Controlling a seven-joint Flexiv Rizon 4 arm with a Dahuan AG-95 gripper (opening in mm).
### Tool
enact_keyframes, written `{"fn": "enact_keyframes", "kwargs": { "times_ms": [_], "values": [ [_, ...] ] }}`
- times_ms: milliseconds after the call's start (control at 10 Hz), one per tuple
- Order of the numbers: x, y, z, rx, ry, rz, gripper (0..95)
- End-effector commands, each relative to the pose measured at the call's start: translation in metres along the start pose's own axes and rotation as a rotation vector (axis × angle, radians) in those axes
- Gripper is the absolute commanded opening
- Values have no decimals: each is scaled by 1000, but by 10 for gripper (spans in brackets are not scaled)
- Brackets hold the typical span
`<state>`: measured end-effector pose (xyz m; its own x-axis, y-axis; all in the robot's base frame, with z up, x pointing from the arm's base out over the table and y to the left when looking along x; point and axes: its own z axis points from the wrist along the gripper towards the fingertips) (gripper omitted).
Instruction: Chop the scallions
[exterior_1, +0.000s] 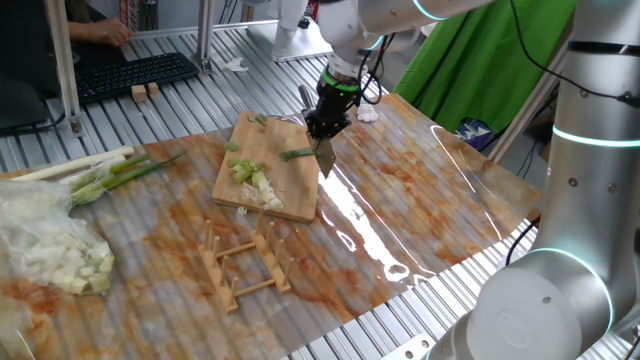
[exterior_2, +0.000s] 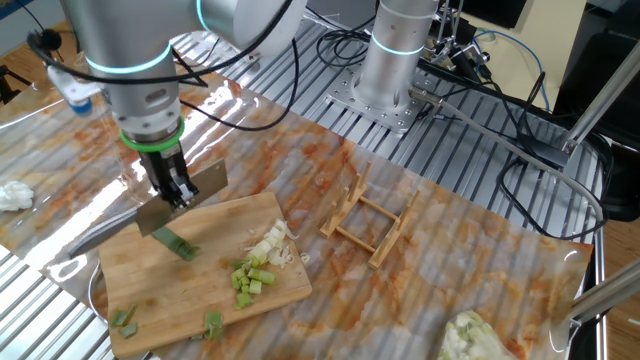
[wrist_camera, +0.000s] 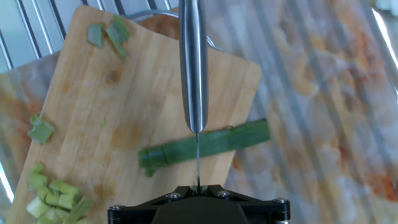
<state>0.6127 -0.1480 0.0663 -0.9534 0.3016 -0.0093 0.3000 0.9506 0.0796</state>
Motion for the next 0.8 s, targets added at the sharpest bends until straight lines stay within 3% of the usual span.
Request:
{"fn": "enact_keyframes", "kwargs": {
  "times_ms": [100, 800],
  "values": [
    [3, 0, -1, 8, -3, -1, 0],
    [-4, 8, 1, 19, 0, -94, 0]
  ]
}}
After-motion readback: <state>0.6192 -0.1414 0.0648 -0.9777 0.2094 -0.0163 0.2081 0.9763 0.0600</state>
